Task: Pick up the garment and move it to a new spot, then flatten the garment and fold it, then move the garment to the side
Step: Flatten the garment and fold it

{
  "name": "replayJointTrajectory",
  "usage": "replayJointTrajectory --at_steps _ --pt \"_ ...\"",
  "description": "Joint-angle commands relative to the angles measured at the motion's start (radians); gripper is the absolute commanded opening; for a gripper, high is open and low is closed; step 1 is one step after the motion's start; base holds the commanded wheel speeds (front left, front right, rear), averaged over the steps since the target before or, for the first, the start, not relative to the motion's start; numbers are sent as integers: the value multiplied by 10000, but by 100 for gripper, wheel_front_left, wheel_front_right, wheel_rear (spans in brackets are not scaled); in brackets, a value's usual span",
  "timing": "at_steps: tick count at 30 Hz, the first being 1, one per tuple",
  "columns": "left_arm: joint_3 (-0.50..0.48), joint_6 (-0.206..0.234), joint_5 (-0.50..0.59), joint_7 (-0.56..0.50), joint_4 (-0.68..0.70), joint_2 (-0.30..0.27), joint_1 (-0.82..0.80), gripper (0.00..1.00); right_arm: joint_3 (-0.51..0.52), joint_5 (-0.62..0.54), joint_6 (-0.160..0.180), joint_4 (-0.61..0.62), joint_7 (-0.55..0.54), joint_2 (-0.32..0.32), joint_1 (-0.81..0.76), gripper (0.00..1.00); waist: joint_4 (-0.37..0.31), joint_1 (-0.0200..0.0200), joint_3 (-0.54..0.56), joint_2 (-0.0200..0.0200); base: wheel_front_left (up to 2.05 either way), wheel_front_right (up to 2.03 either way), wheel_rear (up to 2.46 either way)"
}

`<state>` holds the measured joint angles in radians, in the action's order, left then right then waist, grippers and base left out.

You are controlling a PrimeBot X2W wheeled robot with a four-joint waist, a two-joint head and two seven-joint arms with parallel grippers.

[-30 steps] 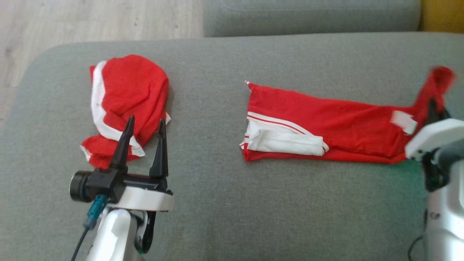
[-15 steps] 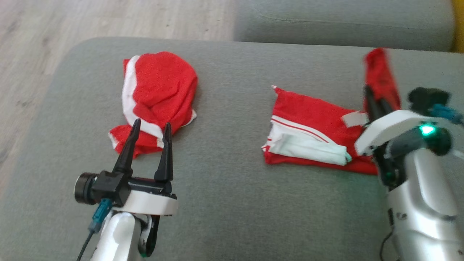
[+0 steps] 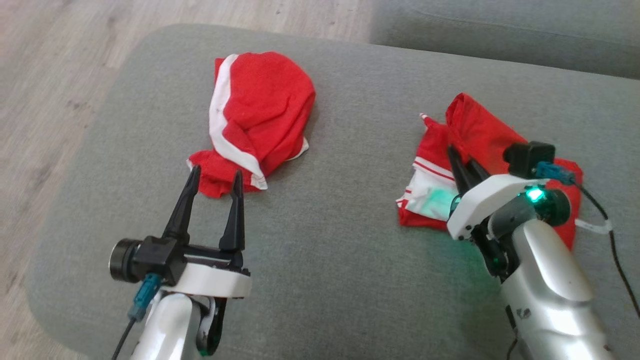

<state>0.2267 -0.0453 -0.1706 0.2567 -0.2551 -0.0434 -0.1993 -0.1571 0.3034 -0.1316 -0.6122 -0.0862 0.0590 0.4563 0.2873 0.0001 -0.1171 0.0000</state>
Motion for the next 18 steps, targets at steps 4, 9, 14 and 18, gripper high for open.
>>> replayJointTrajectory --at_steps 4,9,14,18 --pt "-195 69 -97 51 291 -68 -443 100 -483 219 9 100 225 -86 299 0 227 -1 -112 0 0 0 0" --pt "-105 101 -171 51 299 -68 -433 100 -859 326 9 -241 306 -87 298 0 385 -1 -124 0 0 0 0" --pt "-65 141 -207 51 246 -68 -392 100 -1156 559 9 -589 432 -87 253 100 387 -1 -114 0 0 0 0" --pt "-65 150 -199 51 194 -68 -398 100 -1624 1024 9 -469 702 -87 347 100 160 -1 -66 0 0 0 0"
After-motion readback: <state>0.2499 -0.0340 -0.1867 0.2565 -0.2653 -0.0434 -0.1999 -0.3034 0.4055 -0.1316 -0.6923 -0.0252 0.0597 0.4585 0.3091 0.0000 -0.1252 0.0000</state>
